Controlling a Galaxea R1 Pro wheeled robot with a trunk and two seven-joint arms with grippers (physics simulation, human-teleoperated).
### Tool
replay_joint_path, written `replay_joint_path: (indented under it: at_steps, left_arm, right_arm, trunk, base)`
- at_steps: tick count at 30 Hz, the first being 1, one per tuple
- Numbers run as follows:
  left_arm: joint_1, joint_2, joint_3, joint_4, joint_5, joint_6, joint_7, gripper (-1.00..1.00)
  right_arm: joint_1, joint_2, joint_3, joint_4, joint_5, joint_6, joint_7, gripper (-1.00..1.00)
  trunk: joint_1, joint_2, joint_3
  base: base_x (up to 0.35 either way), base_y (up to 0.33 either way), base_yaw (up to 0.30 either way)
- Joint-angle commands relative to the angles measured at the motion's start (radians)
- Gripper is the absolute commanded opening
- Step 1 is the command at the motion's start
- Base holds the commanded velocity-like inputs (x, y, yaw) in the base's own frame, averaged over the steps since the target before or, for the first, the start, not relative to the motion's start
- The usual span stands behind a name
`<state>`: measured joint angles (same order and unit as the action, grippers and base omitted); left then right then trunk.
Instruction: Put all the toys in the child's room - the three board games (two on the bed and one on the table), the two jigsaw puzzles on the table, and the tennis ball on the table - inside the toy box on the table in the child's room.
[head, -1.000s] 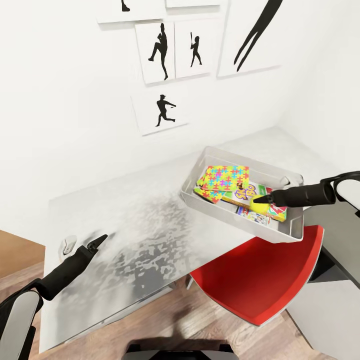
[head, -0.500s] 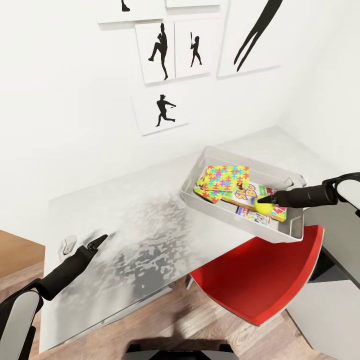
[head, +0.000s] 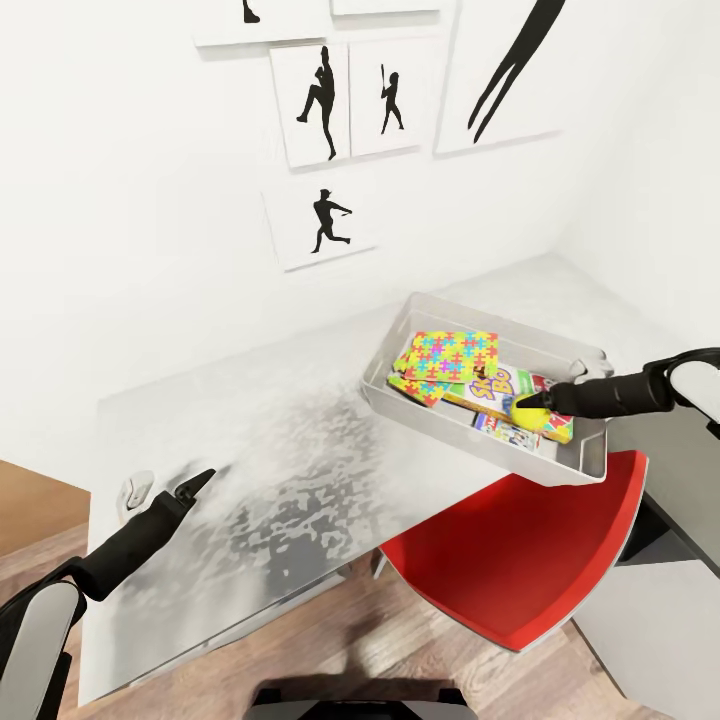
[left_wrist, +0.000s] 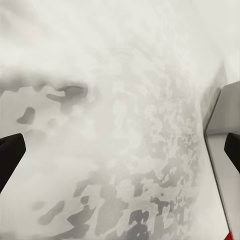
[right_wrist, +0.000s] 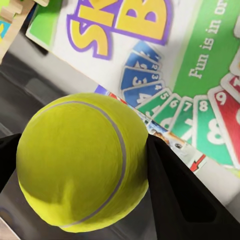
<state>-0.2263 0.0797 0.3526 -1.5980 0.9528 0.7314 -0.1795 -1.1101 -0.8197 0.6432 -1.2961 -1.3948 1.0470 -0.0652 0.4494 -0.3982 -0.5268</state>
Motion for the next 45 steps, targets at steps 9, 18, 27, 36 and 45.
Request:
replay_joint_path:
  at_steps: [9,18,27,36,45]
  left_arm:
    - [-0.001,0.0,0.002,0.0,0.001,0.006,-0.003,1.0]
    - [-0.001,0.0,0.002,0.0,0.002,0.006,-0.003,1.0]
    - [-0.001,0.0,0.002,0.0,0.003,0.006,-0.003,1.0]
    - [-0.001,0.0,0.002,0.0,0.002,0.006,-0.003,1.0]
    - [-0.001,0.0,0.002,0.0,0.002,0.006,-0.003,1.0]
  right_arm:
    - [-0.002,0.021,0.007,0.001,-0.008,0.0,-0.009,-1.0]
    - [-0.002,0.039,0.009,-0.004,-0.008,0.0,-0.009,-1.0]
    - [-0.002,0.052,0.012,-0.006,-0.008,0.0,-0.009,-1.0]
    - [-0.002,0.06,0.013,-0.004,-0.007,0.0,-0.01,-1.0]
    - [-0.001,0.065,0.014,-0.002,-0.006,0.0,-0.01,-1.0]
  trunk:
    - [0.001,-0.002,-0.001]
    - [0.001,-0.002,-0.001]
    - [0.001,-0.002,-0.001]
    - [0.001,-0.002,-0.001]
    - [0.001,-0.002,-0.001]
  base:
    - [0.0,0.0,0.0]
    - [0.0,0.0,0.0]
    - [0.0,0.0,0.0]
    - [0.0,0.0,0.0]
    - [0.0,0.0,0.0]
